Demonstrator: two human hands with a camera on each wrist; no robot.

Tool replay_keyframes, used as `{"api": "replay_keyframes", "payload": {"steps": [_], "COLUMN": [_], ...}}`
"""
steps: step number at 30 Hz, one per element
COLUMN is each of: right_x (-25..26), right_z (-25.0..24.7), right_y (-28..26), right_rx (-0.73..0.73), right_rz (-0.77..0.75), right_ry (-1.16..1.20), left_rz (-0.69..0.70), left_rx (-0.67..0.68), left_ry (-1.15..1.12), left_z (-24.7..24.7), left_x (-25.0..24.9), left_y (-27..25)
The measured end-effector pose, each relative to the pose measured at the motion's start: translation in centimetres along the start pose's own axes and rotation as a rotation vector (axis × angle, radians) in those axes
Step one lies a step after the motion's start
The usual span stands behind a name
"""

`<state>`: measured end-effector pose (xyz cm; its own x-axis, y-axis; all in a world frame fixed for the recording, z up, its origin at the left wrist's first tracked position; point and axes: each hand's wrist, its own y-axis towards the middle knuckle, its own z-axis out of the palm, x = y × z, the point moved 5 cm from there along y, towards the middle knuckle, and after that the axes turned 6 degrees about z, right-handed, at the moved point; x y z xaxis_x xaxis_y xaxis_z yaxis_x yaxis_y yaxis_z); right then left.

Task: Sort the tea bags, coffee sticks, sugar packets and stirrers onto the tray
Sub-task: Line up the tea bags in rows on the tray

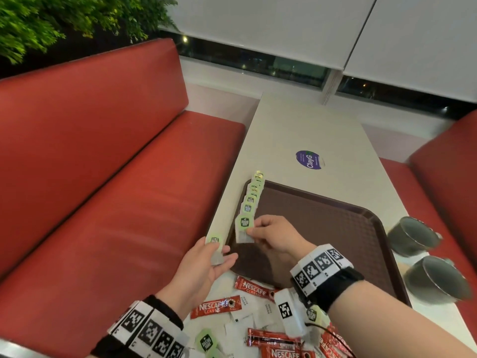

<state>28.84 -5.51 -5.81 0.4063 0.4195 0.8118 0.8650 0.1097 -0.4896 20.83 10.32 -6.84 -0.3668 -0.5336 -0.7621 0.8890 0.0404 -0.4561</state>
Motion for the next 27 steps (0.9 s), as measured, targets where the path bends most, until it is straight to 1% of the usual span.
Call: {"api": "replay_keyframes", "payload": {"steps": [4, 6, 9, 15, 17, 18, 19, 21, 24, 25, 26, 27], "right_x": [-1.0, -1.5, -1.4, -0.1, 0.1, 0.1, 0.0, 0.1, 0.8, 1.1, 1.4, 1.8], "right_z": [-1.2, -0.8, -0.2, 0.1, 0.3, 0.3, 0.0, -0.8, -1.6, -1.4, -1.2, -0.7], "right_y": [3.5, 5.0, 6.4, 7.3, 7.2, 7.2, 7.4, 7.2, 5.4, 4.9, 4.1, 3.1], "right_rx": [-0.148, -0.179, -0.201, -0.170, -0.123, -0.104, -0.115, -0.197, -0.342, -0.342, -0.302, -0.230], "right_rz": [0.107, 0.173, 0.227, 0.338, 0.357, 0.357, 0.330, 0.252, 0.180, 0.130, 0.078, 0.030], "right_ry": [0.099, 0.098, 0.088, 0.019, -0.039, -0.084, -0.120, -0.107, -0.131, -0.111, -0.061, -0.013], "left_rz": [-0.012, -0.007, 0.000, -0.009, -0.006, -0.005, -0.005, -0.002, 0.030, 0.042, 0.054, 0.063], "left_rx": [-0.021, -0.024, -0.033, -0.067, -0.069, -0.069, -0.070, -0.071, -0.066, -0.064, -0.056, -0.048], "left_ry": [0.017, 0.051, 0.107, 0.177, 0.207, 0.222, 0.236, 0.259, 0.292, 0.299, 0.306, 0.310], "left_z": [-0.3, -0.6, -1.1, -2.2, -2.3, -2.2, -2.2, -2.1, -1.6, -1.5, -1.1, -0.8], "left_x": [0.0, 0.1, 0.1, 0.0, -0.1, -0.2, -0.3, -0.3, -0.8, -1.0, -1.2, -1.3], "left_y": [-0.3, -0.5, -0.6, -0.7, -0.7, -0.7, -0.7, -0.6, -0.4, -0.4, -0.3, -0.3]}}
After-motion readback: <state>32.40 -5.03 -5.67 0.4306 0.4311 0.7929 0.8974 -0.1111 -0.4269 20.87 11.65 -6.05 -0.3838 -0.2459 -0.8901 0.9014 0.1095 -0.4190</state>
